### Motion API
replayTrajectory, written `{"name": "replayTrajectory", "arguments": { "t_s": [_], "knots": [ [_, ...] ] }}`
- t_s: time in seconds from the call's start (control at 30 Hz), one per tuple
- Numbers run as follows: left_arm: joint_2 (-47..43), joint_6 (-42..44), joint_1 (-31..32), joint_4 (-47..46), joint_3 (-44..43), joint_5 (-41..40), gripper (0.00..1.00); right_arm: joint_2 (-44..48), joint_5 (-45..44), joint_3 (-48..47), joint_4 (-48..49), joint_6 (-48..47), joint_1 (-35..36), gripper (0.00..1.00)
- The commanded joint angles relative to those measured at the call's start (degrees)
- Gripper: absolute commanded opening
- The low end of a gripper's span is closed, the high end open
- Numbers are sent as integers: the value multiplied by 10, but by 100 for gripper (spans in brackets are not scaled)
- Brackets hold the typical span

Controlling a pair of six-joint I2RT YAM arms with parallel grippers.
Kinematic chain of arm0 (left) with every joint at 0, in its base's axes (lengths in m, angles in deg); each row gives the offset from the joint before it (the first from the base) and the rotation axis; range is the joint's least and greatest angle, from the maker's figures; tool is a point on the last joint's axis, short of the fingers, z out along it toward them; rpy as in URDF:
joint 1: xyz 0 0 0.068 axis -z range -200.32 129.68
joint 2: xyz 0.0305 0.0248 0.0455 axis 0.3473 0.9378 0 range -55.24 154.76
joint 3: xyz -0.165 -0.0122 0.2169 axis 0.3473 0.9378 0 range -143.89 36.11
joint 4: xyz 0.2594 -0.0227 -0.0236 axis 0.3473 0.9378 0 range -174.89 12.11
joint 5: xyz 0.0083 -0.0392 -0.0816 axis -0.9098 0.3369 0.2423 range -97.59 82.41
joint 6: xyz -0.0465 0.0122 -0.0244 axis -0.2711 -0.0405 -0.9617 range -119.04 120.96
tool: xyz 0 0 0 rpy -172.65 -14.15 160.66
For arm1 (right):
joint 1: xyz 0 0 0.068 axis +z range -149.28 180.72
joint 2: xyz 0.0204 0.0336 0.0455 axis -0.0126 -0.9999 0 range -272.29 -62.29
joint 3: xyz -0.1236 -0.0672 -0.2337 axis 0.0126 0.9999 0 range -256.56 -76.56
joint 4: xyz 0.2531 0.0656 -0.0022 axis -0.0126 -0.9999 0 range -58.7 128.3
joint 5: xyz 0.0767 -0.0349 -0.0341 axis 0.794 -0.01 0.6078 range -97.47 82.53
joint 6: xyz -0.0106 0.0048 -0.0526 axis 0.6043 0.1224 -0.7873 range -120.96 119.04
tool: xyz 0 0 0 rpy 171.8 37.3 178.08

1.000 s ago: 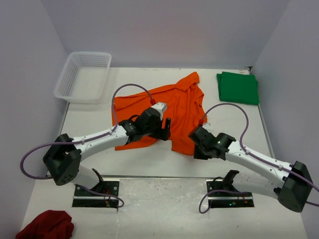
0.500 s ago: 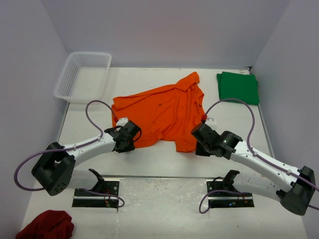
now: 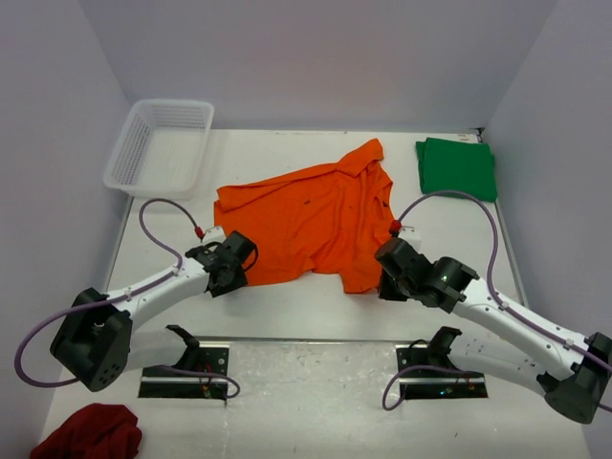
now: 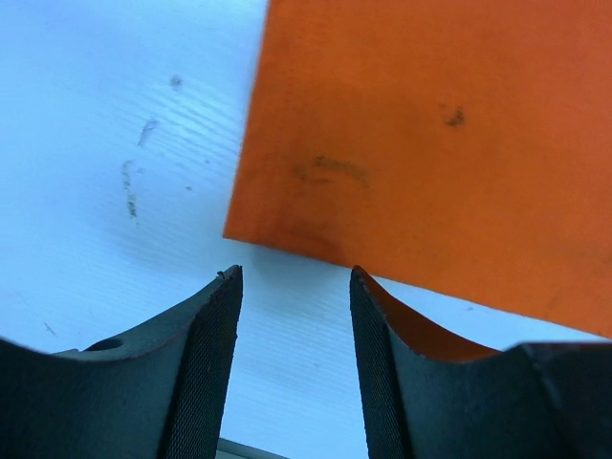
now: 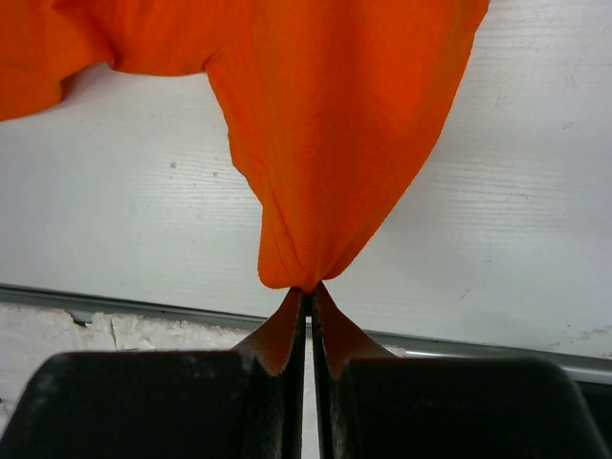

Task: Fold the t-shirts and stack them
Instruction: Flatten out the tshirt

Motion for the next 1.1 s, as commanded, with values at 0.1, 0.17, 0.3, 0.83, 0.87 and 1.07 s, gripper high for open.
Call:
{"name": "replayTrajectory", "arguments": {
  "t_s": [0.1,0.17,0.3,0.83,0.87,1.07],
  "knots": [
    [-26,15,-59,-7,26,9,51,14,15,2,17,-14,3,0],
    [-28,25,-76,-11,30,15,51,16,17,0,16,-17,3,0],
    [-26,40,-100,-27,34,27,51,25,21,1,18,-18,3,0],
    [-3,65,-130,-81,66,60,28,35,24,0,13,-14,3,0],
    [-5,67,-135,-83,71,62,27,35,24,1,13,-14,3,0],
    [-15,70,-142,-77,72,70,0,31,12,-5,5,-7,3,0]
  ]
}}
